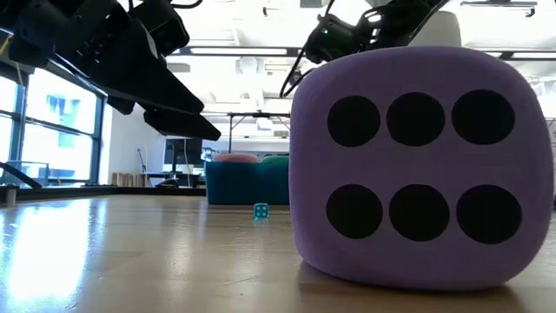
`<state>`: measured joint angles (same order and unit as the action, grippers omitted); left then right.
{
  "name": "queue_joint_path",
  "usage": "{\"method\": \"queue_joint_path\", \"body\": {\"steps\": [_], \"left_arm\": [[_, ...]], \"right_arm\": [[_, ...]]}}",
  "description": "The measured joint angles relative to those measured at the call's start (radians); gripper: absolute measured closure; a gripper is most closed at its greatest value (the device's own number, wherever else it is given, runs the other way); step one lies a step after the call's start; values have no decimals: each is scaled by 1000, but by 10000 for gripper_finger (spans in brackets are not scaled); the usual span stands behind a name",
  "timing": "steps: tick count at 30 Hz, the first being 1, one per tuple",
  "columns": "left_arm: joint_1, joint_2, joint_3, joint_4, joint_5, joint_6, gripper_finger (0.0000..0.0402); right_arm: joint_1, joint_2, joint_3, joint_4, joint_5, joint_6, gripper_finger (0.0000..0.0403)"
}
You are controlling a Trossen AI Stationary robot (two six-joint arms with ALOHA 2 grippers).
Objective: Pick & Place Dice
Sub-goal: Put the small blue dice into the blue bin, then put the large purple dice into the blue bin
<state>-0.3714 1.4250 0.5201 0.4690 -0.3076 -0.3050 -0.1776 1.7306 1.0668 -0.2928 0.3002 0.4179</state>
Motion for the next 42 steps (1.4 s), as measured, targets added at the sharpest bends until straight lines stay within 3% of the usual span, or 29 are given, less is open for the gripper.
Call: {"method": "queue_joint_path", "body": {"steps": [15, 34, 42], "left_arm": [[0, 0, 0, -45, 2, 1, 2], [0, 0, 0, -46, 1, 0, 2], [0, 0, 0, -47, 1, 1, 2]], "right_arm": [[-2, -1, 1, 0, -77, -26, 188], [-2, 0, 1, 65, -37, -57, 188], [12, -53, 0, 117, 57, -144, 188]]}}
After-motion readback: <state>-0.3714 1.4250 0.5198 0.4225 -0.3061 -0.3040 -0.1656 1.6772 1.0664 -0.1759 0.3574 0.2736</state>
